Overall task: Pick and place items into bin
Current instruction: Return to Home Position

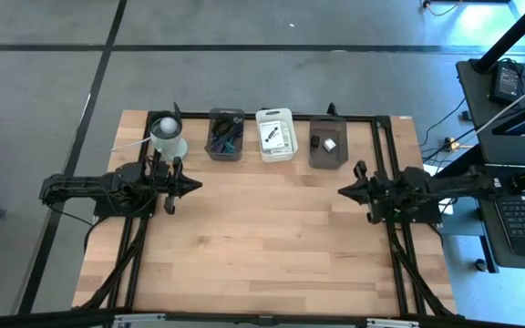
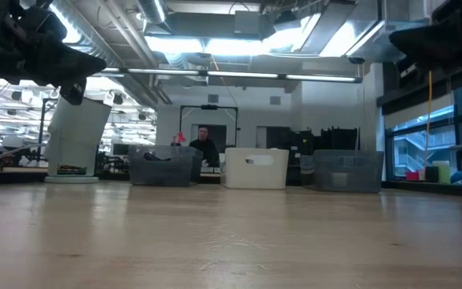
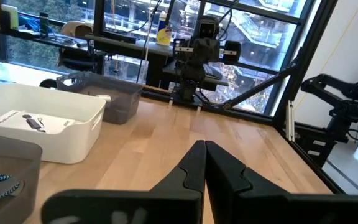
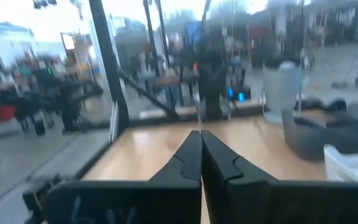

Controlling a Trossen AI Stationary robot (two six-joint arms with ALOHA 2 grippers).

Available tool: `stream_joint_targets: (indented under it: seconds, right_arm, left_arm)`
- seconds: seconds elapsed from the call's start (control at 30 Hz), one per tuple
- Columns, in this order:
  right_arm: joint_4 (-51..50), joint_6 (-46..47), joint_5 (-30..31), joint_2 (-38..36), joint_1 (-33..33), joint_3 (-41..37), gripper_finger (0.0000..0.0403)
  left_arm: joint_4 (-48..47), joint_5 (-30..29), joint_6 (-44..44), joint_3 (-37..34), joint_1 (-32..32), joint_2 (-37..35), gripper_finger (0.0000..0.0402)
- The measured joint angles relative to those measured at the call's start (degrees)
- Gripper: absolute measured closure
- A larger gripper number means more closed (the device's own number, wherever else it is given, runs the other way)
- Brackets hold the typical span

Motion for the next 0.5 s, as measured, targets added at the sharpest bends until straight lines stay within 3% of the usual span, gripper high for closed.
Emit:
stream_joint_targets:
  seconds: [0.07,0.4,0.5]
  right_arm:
    - [3.78,-0.07,0.0,-1.72,0.0,-2.52,0.0403]
    - [-9.82,1.39,3.21,-5.76,-0.01,-2.49,0.0403]
    - [-9.71,-0.43,4.0,-4.64,-0.07,-2.4,0.0398]
  left_arm:
    - [0.0,0.01,0.0,0.0,0.0,0.0,0.0398]
    - [-0.02,0.01,0.0,0.0,-0.02,0.0,0.0398]
    - [-0.02,0.02,0.0,0.0,-0.02,0.0,0.0398]
